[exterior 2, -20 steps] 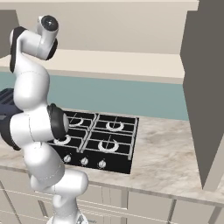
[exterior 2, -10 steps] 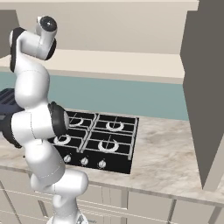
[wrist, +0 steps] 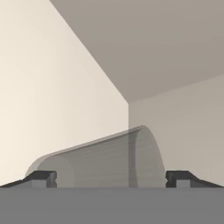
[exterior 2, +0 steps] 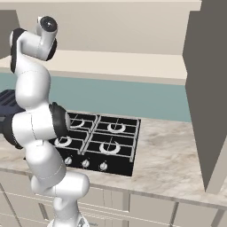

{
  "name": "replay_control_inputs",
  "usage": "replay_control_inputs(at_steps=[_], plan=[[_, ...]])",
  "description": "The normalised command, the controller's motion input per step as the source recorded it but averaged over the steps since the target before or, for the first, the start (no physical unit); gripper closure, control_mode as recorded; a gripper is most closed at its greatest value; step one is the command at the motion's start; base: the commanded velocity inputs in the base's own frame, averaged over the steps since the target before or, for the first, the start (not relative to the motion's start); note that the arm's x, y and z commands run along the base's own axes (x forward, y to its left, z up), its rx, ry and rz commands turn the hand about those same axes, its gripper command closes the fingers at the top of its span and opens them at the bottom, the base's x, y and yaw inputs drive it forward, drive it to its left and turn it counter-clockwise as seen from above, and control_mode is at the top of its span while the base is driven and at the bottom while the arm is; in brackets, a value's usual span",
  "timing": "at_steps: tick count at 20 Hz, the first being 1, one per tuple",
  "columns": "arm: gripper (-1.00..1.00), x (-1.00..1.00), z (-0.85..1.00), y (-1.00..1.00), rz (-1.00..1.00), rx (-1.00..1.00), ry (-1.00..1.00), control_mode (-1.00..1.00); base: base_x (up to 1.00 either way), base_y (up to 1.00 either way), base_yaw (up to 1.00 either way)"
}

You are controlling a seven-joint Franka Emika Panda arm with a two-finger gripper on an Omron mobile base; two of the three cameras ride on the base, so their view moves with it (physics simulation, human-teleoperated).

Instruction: There is a bowl on the dining counter. Grab a lemon wedge from the fridge and place it in the bowl. Then get the liquor bottle and glass cup from the cabinet and place them next to the bowl.

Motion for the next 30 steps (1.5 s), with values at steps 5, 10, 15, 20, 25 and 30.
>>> replay_control_inputs(at_steps=[5, 10, 15, 20, 25, 30], plan=[[-1.00, 0.00, -0.03, 0.00, -0.04, 0.00, 0.00, -1.00, 0.00, 0.00, 0.00], [-1.00, 0.02, -0.03, 0.00, -0.05, 0.00, 0.00, -1.00, 0.00, 0.00, 0.00], [-1.00, 0.07, -0.02, 0.00, -0.04, 0.00, 0.00, -1.00, 0.00, 0.00, 0.00], [-1.00, 0.05, 0.00, 0.00, -0.01, 0.00, 0.00, -1.00, 0.00, 0.00, 0.00], [-1.00, 0.06, 0.00, 0.00, 0.00, 0.00, 0.00, -1.00, 0.00, 0.00, 0.00], [-1.00, 0.12, 0.00, 0.00, 0.00, 0.00, 0.00, -1.00, 0.00, 0.00, 0.00]])
